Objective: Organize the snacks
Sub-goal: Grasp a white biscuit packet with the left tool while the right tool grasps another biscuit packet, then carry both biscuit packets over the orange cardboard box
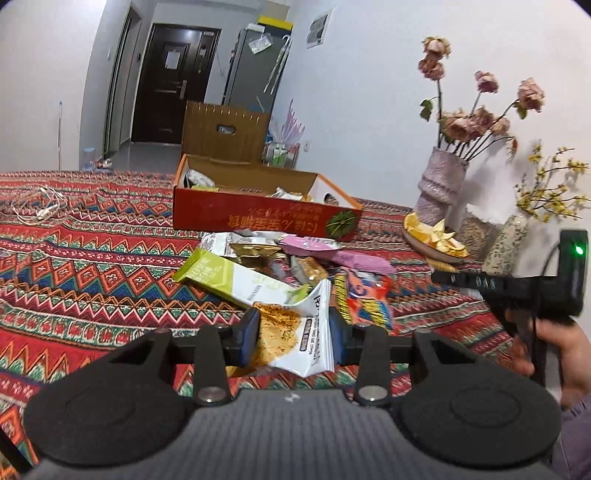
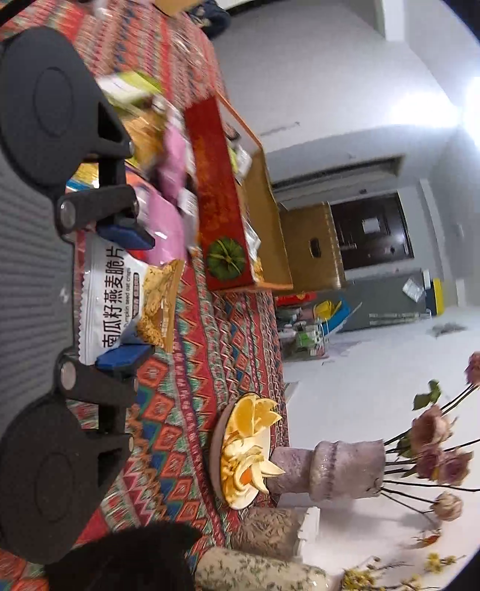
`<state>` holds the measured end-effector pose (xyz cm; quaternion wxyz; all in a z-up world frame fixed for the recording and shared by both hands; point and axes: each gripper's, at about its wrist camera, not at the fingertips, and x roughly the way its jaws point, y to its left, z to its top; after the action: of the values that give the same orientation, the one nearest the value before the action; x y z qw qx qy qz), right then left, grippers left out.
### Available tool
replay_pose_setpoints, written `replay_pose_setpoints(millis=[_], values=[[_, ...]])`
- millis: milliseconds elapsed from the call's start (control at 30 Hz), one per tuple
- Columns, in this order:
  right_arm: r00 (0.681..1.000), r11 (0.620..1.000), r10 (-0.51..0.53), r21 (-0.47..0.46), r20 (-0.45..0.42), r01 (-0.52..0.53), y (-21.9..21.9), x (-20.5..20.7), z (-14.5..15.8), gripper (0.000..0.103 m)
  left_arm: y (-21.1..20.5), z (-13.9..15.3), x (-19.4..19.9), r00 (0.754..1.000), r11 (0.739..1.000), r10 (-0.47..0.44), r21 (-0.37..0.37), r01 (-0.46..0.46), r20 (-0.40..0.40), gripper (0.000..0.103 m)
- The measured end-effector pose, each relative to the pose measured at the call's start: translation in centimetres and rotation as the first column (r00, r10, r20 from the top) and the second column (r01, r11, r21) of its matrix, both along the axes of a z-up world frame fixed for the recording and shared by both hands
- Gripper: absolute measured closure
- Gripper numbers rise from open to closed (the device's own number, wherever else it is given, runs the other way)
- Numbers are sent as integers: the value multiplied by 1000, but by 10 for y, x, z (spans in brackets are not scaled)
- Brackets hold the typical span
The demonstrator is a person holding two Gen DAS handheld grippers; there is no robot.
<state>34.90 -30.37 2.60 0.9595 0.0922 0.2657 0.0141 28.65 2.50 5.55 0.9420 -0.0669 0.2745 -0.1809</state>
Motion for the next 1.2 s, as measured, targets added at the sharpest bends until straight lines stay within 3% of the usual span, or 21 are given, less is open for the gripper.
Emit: replay_pose_setpoints(millis=[333, 633, 900, 1067, 1200], values=[[992, 991, 122, -50, -6, -122, 24, -95, 7, 49, -15, 18, -59, 998, 999, -33, 6, 33, 60, 65], [988, 987, 152, -55, 12, -152, 29, -108, 13, 49, -15, 25, -65, 997, 1000, -25, 11, 25, 79, 65], [968, 966, 249, -79, 36, -245, 35, -63, 37, 49, -18, 57, -4, 989, 995, -48, 96, 35, 141, 64], [946, 946, 313, -112, 84, -304, 37, 0, 67, 49, -21, 82, 78, 983, 988, -35, 152, 7, 183, 64], [931, 934, 345, -139, 115, -329, 41, 67, 89, 49, -22, 92, 155, 982, 989, -14, 147, -13, 186, 64]])
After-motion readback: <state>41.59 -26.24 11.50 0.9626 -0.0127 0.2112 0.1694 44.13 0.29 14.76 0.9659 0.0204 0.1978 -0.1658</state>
